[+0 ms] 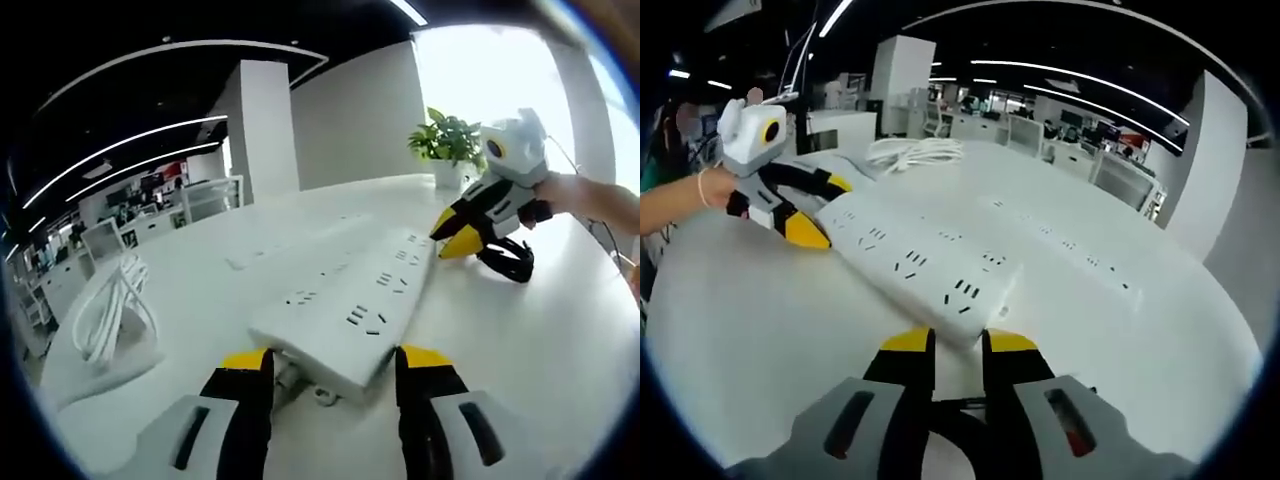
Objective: Straighten the power strip on the desk, plug the charger into it
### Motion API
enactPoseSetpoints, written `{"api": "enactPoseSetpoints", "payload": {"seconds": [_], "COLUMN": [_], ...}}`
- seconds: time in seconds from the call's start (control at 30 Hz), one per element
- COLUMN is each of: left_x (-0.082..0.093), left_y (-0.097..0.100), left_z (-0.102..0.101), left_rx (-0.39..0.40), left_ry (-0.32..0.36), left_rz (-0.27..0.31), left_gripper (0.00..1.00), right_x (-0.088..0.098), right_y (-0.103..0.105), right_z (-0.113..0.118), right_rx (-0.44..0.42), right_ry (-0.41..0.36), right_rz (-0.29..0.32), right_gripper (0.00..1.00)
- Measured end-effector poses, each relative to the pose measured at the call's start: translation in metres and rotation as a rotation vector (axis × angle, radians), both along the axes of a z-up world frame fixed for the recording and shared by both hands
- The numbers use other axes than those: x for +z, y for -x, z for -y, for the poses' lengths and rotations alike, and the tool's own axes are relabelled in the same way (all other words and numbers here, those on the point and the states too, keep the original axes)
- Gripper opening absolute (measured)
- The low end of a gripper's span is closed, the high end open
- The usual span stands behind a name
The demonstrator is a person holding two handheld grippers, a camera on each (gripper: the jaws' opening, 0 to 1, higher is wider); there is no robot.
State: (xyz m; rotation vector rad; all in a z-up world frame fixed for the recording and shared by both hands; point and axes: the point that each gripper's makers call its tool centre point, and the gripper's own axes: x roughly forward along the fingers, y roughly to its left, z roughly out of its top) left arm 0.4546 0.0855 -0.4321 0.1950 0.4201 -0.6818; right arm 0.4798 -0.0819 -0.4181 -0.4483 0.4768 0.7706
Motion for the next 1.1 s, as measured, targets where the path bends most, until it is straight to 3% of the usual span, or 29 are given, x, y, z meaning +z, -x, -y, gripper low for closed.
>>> {"api": "enactPoseSetpoints", "payload": {"seconds": [0.13, 0.2, 0.23, 0.9, 1.1], "left_x": [-0.001, -0.003, -0.004, -0.007, -0.006], "left_y": [0.000, -0.001, -0.001, -0.004, -0.003], "left_z": [0.000, -0.002, 0.000, 0.002, 0.002], "left_rx": [-0.016, -0.032, -0.020, -0.043, -0.044], "left_ry": [-0.018, -0.082, -0.054, -0.055, -0.054], "left_rz": [-0.002, 0.022, 0.005, -0.010, -0.016], "left_gripper": [0.50, 0.50, 0.50, 0.50, 0.50], "right_x": [0.000, 0.000, 0.000, -0.003, -0.007], "right_y": [0.003, 0.004, 0.006, 0.016, 0.018], "right_z": [0.001, 0.001, 0.001, 0.001, 0.001], "right_rx": [0.001, 0.004, 0.003, -0.020, -0.017], "right_ry": [-0.005, -0.004, -0.009, -0.065, -0.048], "right_rz": [-0.004, -0.004, -0.007, -0.052, -0.051], "right_gripper": [0.17, 0.17, 0.17, 0.17, 0.17]}}
